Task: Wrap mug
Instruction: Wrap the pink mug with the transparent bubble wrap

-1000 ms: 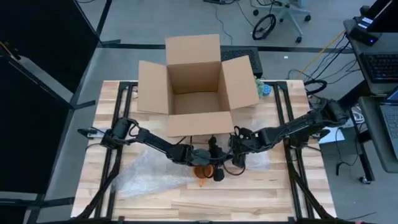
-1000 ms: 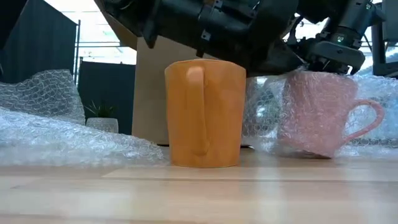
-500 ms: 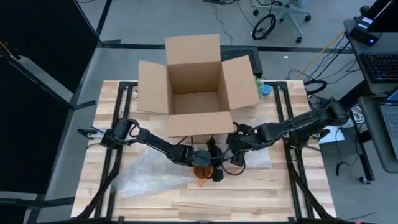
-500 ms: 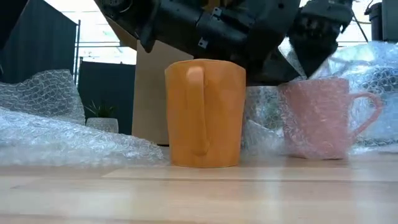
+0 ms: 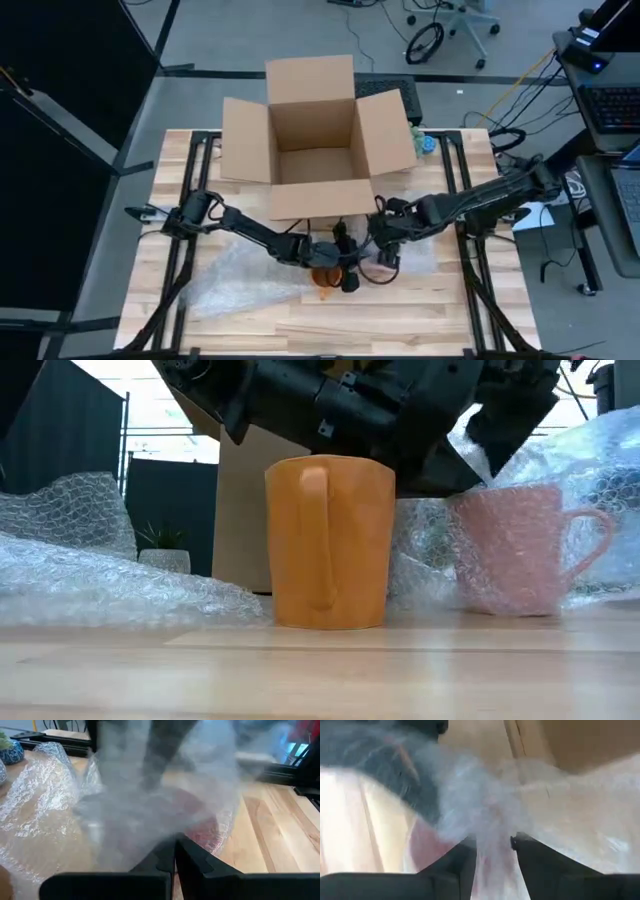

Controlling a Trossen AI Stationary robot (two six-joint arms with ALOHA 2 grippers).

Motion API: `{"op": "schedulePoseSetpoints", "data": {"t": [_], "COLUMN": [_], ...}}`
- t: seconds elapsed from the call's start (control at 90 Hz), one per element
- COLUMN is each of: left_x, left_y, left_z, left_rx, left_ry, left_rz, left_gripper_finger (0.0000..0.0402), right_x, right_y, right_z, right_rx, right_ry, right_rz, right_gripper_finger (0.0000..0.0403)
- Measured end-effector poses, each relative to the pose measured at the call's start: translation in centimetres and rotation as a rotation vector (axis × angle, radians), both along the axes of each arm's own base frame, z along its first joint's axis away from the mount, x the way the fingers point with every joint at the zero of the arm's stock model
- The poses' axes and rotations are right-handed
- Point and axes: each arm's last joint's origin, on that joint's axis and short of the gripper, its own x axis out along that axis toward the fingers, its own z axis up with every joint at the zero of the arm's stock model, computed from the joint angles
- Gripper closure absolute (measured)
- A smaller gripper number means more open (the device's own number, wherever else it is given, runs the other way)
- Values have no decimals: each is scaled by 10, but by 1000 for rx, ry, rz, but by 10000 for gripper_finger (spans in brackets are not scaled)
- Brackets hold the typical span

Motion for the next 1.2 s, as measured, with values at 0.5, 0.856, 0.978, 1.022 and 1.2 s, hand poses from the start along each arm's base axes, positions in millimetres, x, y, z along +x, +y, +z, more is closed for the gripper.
{"op": "schedulePoseSetpoints", "data": {"t": [0.5,0.856,0.978,1.022,1.2], "left_x": [1,2,1,1,1], "left_y": [1,3,3,3,2], "left_z": [0,2,1,1,0], "left_rx": [-3,-6,-4,-3,-2], "left_ry": [-9,-25,-18,-15,-10], "left_rz": [3,8,7,7,6], "left_gripper_finger": [402,402,402,402,402], "right_x": [2,-4,-2,-1,7], "right_y": [21,18,19,20,26], "right_z": [-26,-94,-86,-81,-45], "right_rx": [-15,-3,17,33,84], "right_ry": [-61,-41,-46,-40,-47], "right_rz": [11,-60,-39,-23,15], "right_gripper_finger": [328,399,395,395,395]}}
